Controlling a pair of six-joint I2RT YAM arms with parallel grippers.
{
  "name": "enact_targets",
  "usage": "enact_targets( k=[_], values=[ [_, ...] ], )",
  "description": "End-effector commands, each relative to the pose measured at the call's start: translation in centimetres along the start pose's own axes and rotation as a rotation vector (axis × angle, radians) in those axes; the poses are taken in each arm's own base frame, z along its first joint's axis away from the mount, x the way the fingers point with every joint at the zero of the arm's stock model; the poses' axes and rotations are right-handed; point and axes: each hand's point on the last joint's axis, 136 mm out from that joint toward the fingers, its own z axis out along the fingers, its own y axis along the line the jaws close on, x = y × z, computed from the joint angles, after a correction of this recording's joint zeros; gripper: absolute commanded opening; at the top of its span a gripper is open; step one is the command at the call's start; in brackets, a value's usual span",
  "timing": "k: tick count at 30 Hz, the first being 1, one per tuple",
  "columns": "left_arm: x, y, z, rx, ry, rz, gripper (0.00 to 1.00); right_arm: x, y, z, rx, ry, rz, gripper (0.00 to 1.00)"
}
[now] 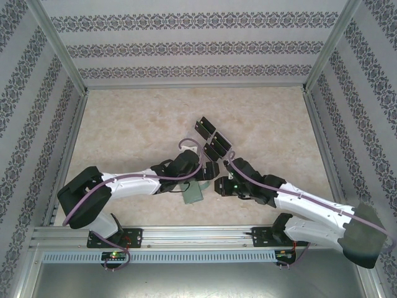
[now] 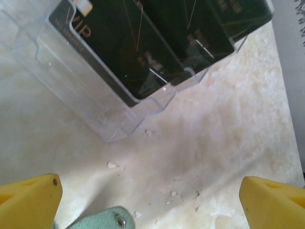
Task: Put the credit cards into the card holder
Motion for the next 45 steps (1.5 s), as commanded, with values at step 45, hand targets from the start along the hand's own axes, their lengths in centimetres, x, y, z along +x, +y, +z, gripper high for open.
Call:
enact_targets(
  k=[45],
  values=[
    [2.1, 12.6, -6.8, -0.446, 0.194, 0.223, 0.97, 3.1, 1.5, 9.9, 0.095, 0.158, -0.081, 0.02]
  ],
)
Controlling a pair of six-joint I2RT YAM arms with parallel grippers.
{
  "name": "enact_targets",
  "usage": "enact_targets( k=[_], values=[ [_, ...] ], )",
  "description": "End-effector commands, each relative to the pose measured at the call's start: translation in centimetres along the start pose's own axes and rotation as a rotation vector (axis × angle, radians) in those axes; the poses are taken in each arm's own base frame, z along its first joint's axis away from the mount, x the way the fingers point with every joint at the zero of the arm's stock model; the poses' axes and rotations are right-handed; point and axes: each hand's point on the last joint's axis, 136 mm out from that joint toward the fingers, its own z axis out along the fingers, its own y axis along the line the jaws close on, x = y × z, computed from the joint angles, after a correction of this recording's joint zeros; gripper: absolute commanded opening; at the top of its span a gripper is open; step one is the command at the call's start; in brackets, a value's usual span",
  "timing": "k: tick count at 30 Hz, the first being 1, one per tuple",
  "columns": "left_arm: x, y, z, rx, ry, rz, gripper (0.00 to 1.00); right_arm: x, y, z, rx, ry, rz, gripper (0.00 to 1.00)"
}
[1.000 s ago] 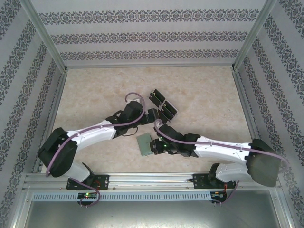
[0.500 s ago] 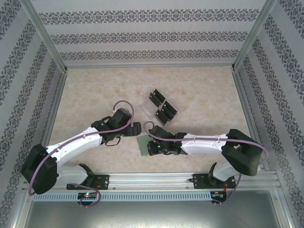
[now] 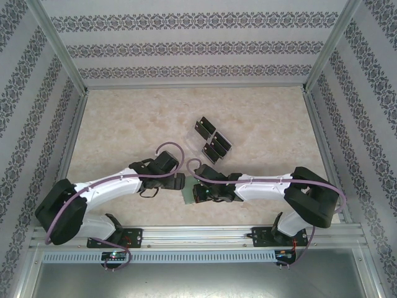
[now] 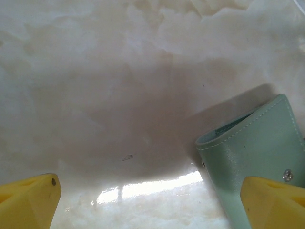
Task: Put the credit cards into the card holder
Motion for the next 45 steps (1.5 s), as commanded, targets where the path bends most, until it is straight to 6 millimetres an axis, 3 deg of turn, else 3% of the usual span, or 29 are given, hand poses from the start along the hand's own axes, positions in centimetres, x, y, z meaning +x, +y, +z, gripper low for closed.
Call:
enact_targets(
  k=[1, 15, 25, 27, 31, 35, 38, 45],
  values=[
    [-0.8, -1.2, 0.3, 0.020, -0.033, 0.034, 0.97, 0.3, -1.3, 0.5, 0.032, 0.005, 0.009, 0.02],
    [-0.8, -1.8, 1.9, 0.023, -0.037, 0.017, 0.97, 0.2, -1.6, 0.8, 0.035, 0.010, 0.019, 0.02],
    [1.2, 1.0, 3.5, -0.121, 0.031, 0.001, 0.93, -0.2, -1.5, 0.5, 0.023, 0.011, 0.027, 0.03],
    [1.5, 1.3, 3.6, -0.131, 0.036, 0.001, 0.92, -0.7, -1.3, -0.2, 0.011, -0.001, 0.033, 0.05],
    [1.6, 1.4, 3.7, -0.133, 0.033, 0.000, 0.92, -2.5, -1.1, -3.5, -0.010, -0.073, 0.040, 0.09],
    [1.7, 1.3, 3.9, -0.130, 0.029, -0.003, 0.92, -3.9, -2.4, -6.3, 0.021, -0.109, 0.059, 0.20],
    [1.7, 1.3, 3.9, -0.128, 0.029, -0.005, 0.92, -4.4, -3.7, -7.0, 0.060, -0.093, 0.069, 0.28],
    [1.7, 1.1, 3.9, -0.126, 0.025, 0.001, 0.92, -4.6, -3.9, -6.2, 0.103, -0.016, 0.028, 0.30]
  ],
)
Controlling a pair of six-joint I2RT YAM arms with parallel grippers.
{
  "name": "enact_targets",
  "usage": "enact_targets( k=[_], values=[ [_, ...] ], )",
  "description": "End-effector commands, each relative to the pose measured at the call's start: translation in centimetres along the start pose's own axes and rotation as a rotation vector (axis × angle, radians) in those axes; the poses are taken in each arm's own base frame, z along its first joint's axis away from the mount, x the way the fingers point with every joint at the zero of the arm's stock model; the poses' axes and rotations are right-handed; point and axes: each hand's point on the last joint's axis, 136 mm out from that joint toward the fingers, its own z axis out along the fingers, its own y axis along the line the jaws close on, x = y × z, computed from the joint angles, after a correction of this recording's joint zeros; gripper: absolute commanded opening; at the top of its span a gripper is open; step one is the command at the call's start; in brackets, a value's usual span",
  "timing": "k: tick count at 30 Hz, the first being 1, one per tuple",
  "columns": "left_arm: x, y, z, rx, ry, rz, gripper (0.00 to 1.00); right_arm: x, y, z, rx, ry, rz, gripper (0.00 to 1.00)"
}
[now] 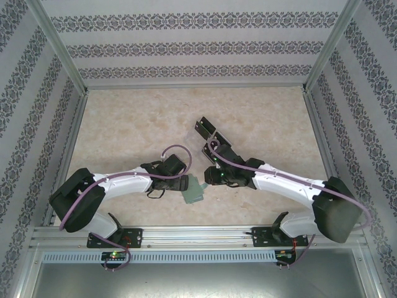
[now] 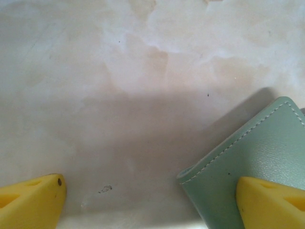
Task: Put the credit cards into the card holder
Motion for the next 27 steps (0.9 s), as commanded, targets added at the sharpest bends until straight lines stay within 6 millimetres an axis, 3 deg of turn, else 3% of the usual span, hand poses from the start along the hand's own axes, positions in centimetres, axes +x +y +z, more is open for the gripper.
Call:
enact_targets(
  k=[1, 11, 27],
  values=[
    [1.3, 1.7, 0.8, -0.082, 0.022, 0.009, 0.92, 0.5, -0.3, 0.4, 0.032, 0.058, -0.042, 0.30],
    [1.4, 1.4, 0.7, -0.069, 0.012, 0.018, 0.91, 0.8, -0.3, 1.9, 0.035, 0.093, -0.040, 0.19],
    [1.5, 1.1, 0.6, -0.061, 0.007, 0.024, 0.92, 1.2, -0.6, 2.9, 0.039, 0.110, -0.034, 0.19]
  ],
)
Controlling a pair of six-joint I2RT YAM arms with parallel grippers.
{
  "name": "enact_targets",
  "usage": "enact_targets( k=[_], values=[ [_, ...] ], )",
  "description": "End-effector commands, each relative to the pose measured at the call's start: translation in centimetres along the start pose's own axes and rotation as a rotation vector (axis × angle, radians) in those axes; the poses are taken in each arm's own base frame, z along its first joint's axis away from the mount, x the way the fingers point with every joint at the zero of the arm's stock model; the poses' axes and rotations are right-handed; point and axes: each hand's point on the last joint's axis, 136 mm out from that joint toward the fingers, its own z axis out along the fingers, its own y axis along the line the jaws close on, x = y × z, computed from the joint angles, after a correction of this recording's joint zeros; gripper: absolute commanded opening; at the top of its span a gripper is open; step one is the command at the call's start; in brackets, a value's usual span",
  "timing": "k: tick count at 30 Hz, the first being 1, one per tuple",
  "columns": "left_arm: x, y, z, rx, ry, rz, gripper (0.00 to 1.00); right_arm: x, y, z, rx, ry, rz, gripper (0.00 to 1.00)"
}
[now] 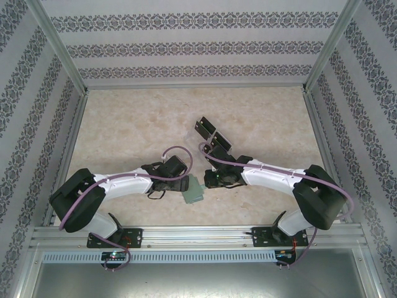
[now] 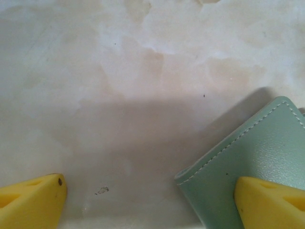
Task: Put the credit cards into the card holder
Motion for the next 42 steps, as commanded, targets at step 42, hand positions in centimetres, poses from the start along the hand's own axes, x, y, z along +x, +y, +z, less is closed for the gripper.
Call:
enact_targets(
  k=[42],
  values=[
    [1.6, 1.1, 0.8, -0.054, 0.035, 0.021, 0.91, -1.1, 0.9, -0.7, -0.017, -0.028, -0.011, 0.20]
  ],
)
